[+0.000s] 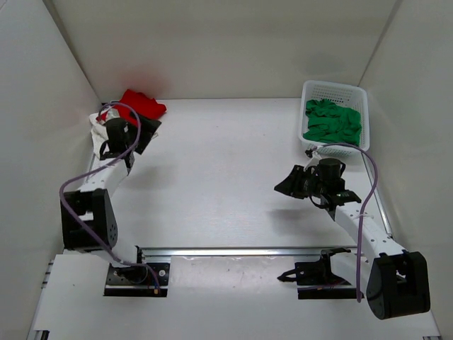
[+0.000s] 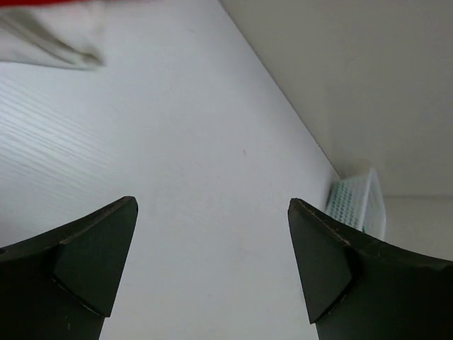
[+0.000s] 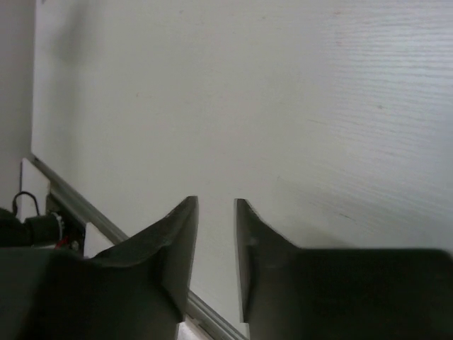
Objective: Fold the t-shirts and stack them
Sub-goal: Put the neatly folded tshirt into the corner of the board with the left arm, then grab crumpled tshirt from bin with the right arm
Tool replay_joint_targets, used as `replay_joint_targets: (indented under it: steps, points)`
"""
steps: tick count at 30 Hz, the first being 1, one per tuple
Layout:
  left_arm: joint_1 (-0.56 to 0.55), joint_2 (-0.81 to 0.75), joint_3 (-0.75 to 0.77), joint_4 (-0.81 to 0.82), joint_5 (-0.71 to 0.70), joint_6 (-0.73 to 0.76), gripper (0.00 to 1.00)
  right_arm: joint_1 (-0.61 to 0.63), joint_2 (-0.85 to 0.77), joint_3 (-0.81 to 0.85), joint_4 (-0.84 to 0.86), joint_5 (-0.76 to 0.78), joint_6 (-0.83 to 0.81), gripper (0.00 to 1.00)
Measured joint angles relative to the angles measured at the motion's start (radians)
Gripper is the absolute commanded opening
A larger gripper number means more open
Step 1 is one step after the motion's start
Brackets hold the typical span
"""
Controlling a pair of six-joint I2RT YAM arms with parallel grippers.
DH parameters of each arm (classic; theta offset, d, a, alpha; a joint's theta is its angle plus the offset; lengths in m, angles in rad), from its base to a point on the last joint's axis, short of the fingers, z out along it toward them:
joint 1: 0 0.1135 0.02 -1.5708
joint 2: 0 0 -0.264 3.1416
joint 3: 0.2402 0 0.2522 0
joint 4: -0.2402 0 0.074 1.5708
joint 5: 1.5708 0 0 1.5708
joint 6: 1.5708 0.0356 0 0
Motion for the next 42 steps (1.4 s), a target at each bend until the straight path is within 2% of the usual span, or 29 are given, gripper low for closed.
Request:
replay_joint_targets:
  steps: [1,2,6,10,13,14,17,18,21,23,26,30,35,36,38,39,41,42]
  points:
    - [-0.042,-0.037,-0.019,0.015,-0.015,0.002,0.99,0.000,0.000,0.001,-0.008,0.013,0.000,0.03]
    - [-0.080,-0.068,-0.032,0.023,-0.027,0.004,0.98,-0.001,0.002,0.006,-0.021,0.031,0.000,0.00]
    - [-0.282,-0.141,-0.020,0.037,-0.080,0.058,0.99,-0.011,0.067,0.116,-0.090,0.111,-0.005,0.00]
    - [-0.540,-0.141,-0.008,0.029,-0.101,0.132,0.99,-0.046,0.209,0.337,-0.132,0.209,-0.039,0.00]
    - [-0.680,-0.119,-0.016,0.017,-0.063,0.175,0.99,-0.119,0.337,0.529,-0.143,0.280,-0.071,0.00]
    - [-0.701,-0.116,-0.032,0.018,-0.044,0.182,0.99,-0.148,0.385,0.598,-0.151,0.294,-0.085,0.01]
    - [-0.722,-0.108,-0.110,0.005,-0.005,0.200,0.99,-0.225,0.544,0.795,-0.171,0.354,-0.129,0.15]
    - [-0.721,-0.106,-0.139,-0.002,0.003,0.205,0.98,-0.247,0.603,0.864,-0.183,0.379,-0.147,0.24]
    - [-0.714,-0.105,-0.230,-0.019,0.027,0.212,0.99,-0.296,0.786,1.047,-0.225,0.452,-0.200,0.45]
    - [-0.713,-0.107,-0.279,-0.027,0.030,0.215,0.98,-0.317,0.900,1.142,-0.248,0.496,-0.233,0.51]
    - [-0.737,-0.113,-0.312,-0.036,0.035,0.218,0.99,-0.329,1.077,1.296,-0.315,0.559,-0.277,0.56]
    - [-0.787,-0.137,-0.323,-0.010,0.058,0.220,0.99,-0.327,1.329,1.576,-0.394,0.608,-0.327,0.58]
    - [-0.800,-0.158,-0.350,0.021,0.096,0.215,0.98,-0.325,1.485,1.736,-0.451,0.598,-0.349,0.62]
    - [-0.798,-0.158,-0.350,0.021,0.098,0.216,0.99,-0.325,1.500,1.752,-0.459,0.596,-0.350,0.57]
    - [-0.787,-0.158,-0.350,0.022,0.106,0.216,0.99,-0.319,1.524,1.781,-0.474,0.596,-0.360,0.30]
    - [-0.781,-0.158,-0.350,0.022,0.108,0.215,0.99,-0.317,1.529,1.791,-0.479,0.596,-0.366,0.28]
    - [-0.772,-0.159,-0.350,0.022,0.109,0.216,0.98,-0.317,1.531,1.801,-0.483,0.586,-0.370,0.08]
    - [-0.769,-0.159,-0.350,0.022,0.109,0.214,0.99,-0.317,1.531,1.807,-0.486,0.576,-0.370,0.03]
